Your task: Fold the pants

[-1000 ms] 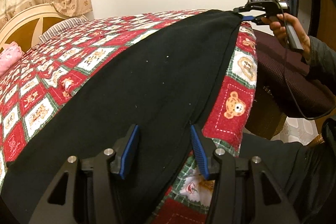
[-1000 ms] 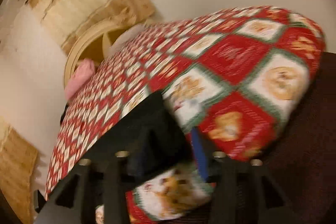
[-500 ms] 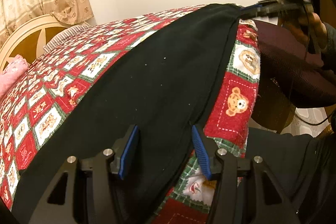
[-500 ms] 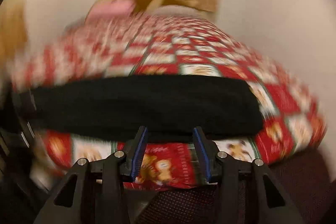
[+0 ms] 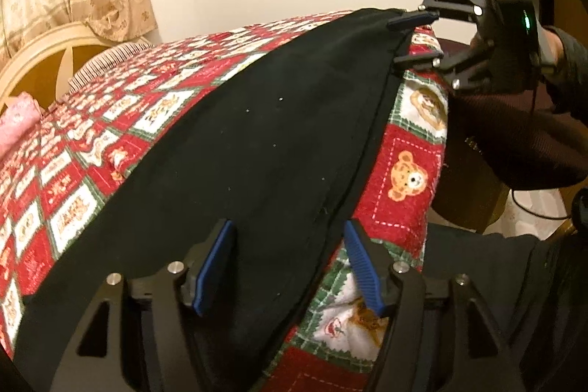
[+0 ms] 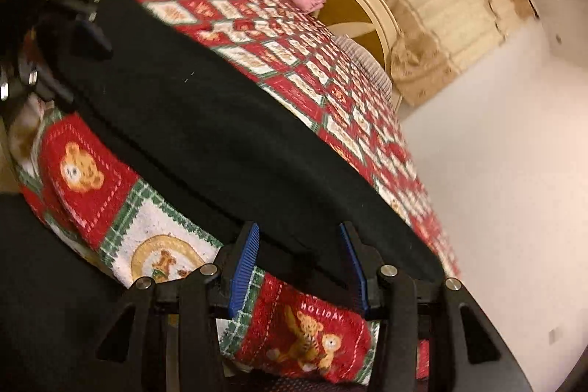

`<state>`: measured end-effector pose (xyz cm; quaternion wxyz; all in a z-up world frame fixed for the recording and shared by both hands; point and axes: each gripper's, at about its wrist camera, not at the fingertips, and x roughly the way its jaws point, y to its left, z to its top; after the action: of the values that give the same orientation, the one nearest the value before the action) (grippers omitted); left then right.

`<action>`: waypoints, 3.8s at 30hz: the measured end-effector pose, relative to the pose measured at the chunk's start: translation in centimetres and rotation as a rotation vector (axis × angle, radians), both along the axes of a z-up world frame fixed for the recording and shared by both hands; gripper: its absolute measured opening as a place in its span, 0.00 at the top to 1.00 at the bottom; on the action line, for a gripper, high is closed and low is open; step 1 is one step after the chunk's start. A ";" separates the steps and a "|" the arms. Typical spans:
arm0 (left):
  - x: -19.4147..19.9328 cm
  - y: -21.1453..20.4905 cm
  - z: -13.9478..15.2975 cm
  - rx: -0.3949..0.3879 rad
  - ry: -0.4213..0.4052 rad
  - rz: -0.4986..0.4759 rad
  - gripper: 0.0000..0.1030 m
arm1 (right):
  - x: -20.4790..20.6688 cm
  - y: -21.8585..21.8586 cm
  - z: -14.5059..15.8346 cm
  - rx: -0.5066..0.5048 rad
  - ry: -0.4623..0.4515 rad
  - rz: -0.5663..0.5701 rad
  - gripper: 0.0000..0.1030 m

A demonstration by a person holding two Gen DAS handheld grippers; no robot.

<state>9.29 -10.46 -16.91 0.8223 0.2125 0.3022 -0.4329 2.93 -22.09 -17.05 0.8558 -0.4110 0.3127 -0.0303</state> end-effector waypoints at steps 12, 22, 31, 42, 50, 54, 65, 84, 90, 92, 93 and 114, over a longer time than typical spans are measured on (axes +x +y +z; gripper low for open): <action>0.3 0.5 0.0 -0.032 0.034 0.001 0.35 | -1.0 0.9 -0.7 -0.094 -0.045 0.073 0.97; 1.8 2.5 0.5 -0.170 0.156 -0.014 0.35 | -3.1 1.0 0.8 -0.064 -0.064 0.080 0.98; 1.7 1.9 0.2 -0.160 0.217 -0.083 0.34 | -1.9 0.5 -1.8 -0.074 -0.011 0.048 0.98; 0.1 1.5 -0.5 -0.093 0.187 -0.123 0.18 | -0.7 -1.8 2.5 0.142 -0.034 -0.034 0.95; 0.0 1.9 -0.5 -0.104 0.183 -0.123 0.17 | 0.2 -6.1 1.6 0.326 0.031 -0.165 0.95; -0.2 2.0 -0.3 -0.104 0.165 -0.109 0.17 | -0.2 -6.8 2.8 0.392 0.007 -0.189 0.93; -0.1 1.8 -0.4 -0.095 0.149 -0.094 0.17 | 5.1 -17.9 8.0 0.685 -0.131 -0.489 0.51; -0.9 7.7 2.8 -0.211 0.031 0.126 0.16 | 6.9 -15.7 8.2 0.688 -0.092 -0.430 0.67; -0.9 14.2 3.2 -0.172 -0.073 0.321 0.15 | 9.8 -5.2 9.9 0.755 0.012 -0.140 0.64; -0.5 15.8 2.8 -0.160 -0.073 0.373 0.15 | 11.2 -1.3 9.2 0.747 0.061 -0.058 0.64; -0.3 16.6 2.5 -0.158 -0.072 0.405 0.15 | 11.9 0.6 8.8 0.738 0.082 -0.024 0.64; 0.3 22.2 0.4 -0.225 -0.014 0.562 0.09 | 23.2 24.6 1.6 1.016 0.596 0.196 0.64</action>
<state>9.55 11.71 -16.55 0.9304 0.0309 0.2935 -0.2176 26.16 2.53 -15.47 0.8195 0.0323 0.4751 0.3188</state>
